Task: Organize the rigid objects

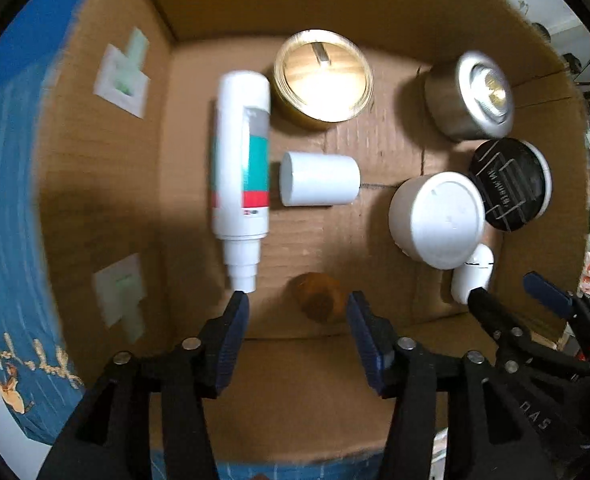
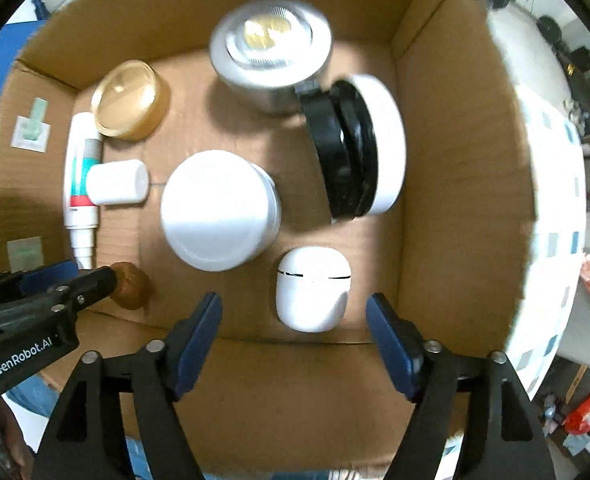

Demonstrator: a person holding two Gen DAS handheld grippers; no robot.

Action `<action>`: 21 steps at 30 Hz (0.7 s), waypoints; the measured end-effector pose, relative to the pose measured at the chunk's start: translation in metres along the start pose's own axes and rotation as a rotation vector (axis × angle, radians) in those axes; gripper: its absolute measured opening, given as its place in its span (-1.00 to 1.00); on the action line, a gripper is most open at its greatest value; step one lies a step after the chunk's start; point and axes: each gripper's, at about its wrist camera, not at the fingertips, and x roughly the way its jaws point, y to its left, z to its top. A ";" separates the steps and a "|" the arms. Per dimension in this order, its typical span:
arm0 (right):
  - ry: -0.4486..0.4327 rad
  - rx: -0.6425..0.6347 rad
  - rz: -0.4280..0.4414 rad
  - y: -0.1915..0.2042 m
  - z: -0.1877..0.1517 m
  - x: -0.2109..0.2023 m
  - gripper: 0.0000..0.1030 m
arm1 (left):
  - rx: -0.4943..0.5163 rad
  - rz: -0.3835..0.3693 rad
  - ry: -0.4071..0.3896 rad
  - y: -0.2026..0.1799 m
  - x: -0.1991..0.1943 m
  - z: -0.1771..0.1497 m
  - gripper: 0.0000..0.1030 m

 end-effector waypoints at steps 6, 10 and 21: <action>-0.065 -0.004 0.014 -0.003 -0.016 -0.035 0.68 | 0.013 0.036 -0.120 -0.002 -0.047 -0.023 0.27; -0.108 -0.011 0.018 -0.007 -0.027 -0.059 0.88 | 0.018 0.054 -0.213 0.001 -0.079 -0.047 0.65; -0.251 -0.003 0.066 -0.007 -0.095 -0.130 1.00 | 0.001 0.041 -0.393 -0.006 -0.155 -0.109 0.66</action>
